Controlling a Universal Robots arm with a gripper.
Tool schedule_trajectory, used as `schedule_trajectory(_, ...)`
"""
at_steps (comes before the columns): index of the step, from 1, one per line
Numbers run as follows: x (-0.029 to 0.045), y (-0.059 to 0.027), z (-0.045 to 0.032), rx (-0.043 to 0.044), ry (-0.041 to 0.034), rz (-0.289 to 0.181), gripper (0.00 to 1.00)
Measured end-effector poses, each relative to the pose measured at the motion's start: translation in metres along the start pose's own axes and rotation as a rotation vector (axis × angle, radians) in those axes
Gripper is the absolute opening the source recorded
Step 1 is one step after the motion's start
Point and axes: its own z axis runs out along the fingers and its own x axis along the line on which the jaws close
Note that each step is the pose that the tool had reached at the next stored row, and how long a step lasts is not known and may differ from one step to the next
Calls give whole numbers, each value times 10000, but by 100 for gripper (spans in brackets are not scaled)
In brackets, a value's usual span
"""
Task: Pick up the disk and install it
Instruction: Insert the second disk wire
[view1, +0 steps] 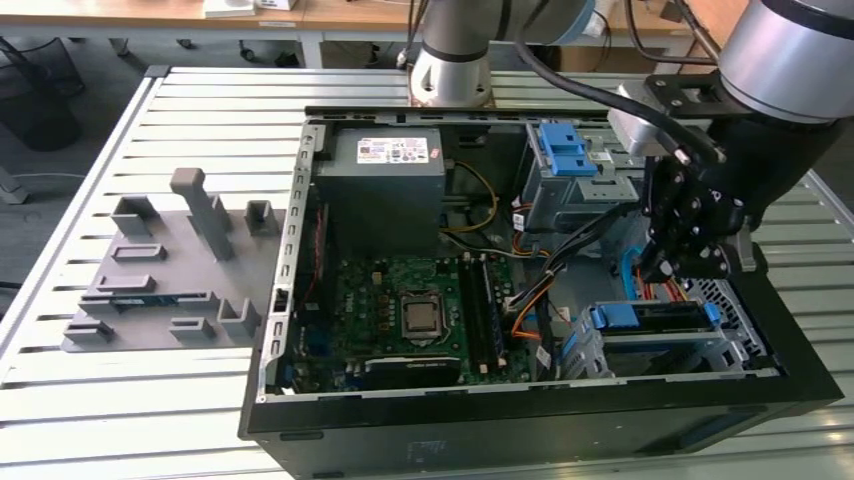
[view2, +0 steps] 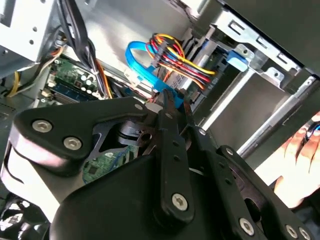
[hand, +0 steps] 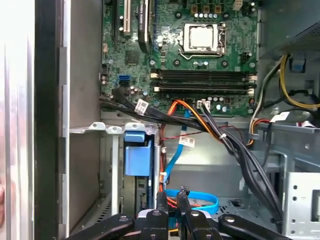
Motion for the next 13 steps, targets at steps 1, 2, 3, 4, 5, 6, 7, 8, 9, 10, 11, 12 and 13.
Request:
schedule_trajectory(1,6,0,6,4,-8,-1,20)
schedule_trajectory(2,10,0,10,8,-45,-4,20)
schedule_trajectory(3,13,0,13,15,-146,-7,20)
schedule_trajectory(4,16,1,15,20,-276,-11,20)
schedule_trajectory(5,21,1,17,26,-397,-16,20)
schedule_trajectory(6,28,2,21,43,-467,-24,20)
schedule_trajectory(7,36,3,25,64,-473,-33,20)
schedule_trajectory(8,45,7,28,92,-474,-39,20)
schedule_trajectory(9,55,13,32,130,-473,-46,20)
schedule_trajectory(10,66,19,35,171,-474,-52,20)
schedule_trajectory(11,76,26,39,214,-474,-60,20)
schedule_trajectory(12,86,33,41,259,-473,-71,20)
schedule_trajectory(13,89,39,42,292,-474,-82,20)
